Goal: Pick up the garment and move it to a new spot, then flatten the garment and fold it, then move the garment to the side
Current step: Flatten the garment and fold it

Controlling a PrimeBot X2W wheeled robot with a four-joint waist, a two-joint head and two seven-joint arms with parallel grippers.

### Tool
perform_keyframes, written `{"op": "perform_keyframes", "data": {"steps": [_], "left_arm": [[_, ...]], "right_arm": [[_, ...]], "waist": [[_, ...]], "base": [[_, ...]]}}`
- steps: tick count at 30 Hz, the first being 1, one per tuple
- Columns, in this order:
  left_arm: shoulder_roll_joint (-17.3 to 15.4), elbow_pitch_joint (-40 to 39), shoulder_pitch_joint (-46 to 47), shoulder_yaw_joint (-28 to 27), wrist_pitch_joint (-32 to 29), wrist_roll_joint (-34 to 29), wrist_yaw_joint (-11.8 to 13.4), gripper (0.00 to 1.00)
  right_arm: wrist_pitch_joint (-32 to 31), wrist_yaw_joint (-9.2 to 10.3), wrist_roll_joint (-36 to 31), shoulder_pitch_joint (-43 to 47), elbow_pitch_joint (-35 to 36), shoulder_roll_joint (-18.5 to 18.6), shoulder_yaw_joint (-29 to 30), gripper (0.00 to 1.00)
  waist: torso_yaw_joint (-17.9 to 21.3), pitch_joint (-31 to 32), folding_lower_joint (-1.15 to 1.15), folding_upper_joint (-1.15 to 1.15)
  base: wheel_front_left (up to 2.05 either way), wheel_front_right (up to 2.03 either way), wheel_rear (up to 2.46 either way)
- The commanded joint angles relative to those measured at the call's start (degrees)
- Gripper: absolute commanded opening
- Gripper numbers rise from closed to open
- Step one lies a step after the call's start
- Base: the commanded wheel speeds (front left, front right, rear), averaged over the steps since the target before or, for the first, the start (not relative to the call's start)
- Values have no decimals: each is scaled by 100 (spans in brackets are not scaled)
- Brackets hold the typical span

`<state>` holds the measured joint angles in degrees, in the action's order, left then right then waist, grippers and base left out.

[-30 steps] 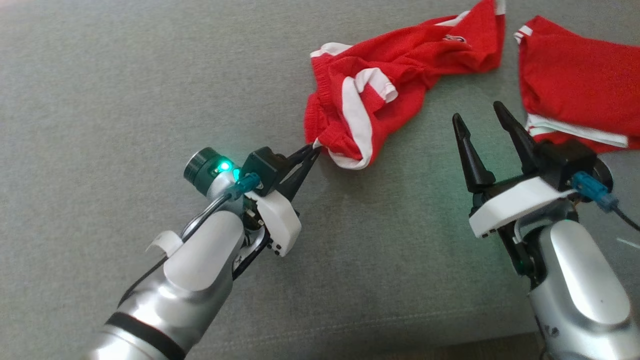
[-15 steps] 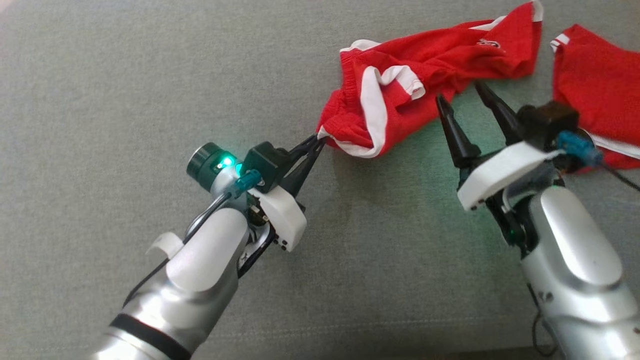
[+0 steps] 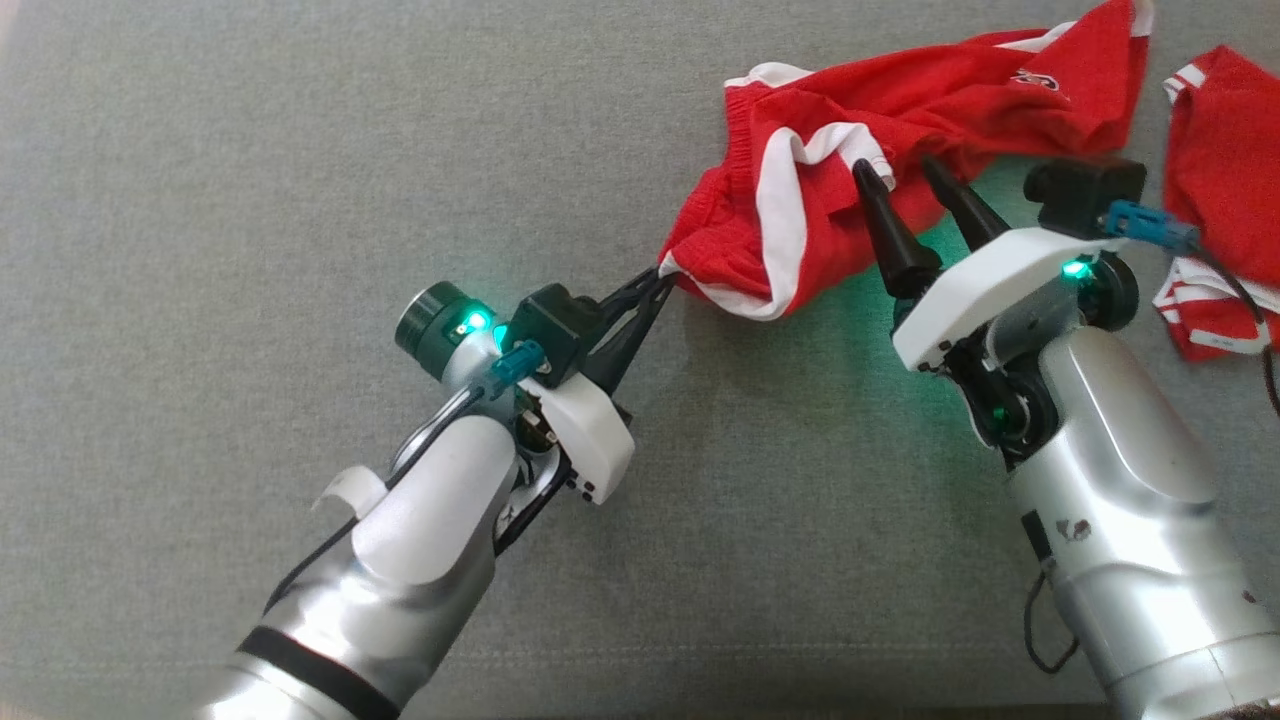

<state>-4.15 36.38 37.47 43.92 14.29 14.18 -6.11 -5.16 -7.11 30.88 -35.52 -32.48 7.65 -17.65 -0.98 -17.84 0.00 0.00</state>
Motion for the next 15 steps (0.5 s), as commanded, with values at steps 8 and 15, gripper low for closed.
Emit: {"op": "perform_keyframes", "data": {"steps": [8, 15], "left_arm": [[13, -195, 201, -216, 71, -106, -29, 0], [34, -176, 208, -240, 71, -141, -45, 0]], "right_arm": [[47, -37, 251, -374, -168, -91, -287, 100], [120, -37, 346, -478, -330, -68, -375, 92]], "waist": [[-108, -82, 0, 0], [-126, -96, 0, 0]], "base": [[0, 0, 0], [0, 0, 0]]}}
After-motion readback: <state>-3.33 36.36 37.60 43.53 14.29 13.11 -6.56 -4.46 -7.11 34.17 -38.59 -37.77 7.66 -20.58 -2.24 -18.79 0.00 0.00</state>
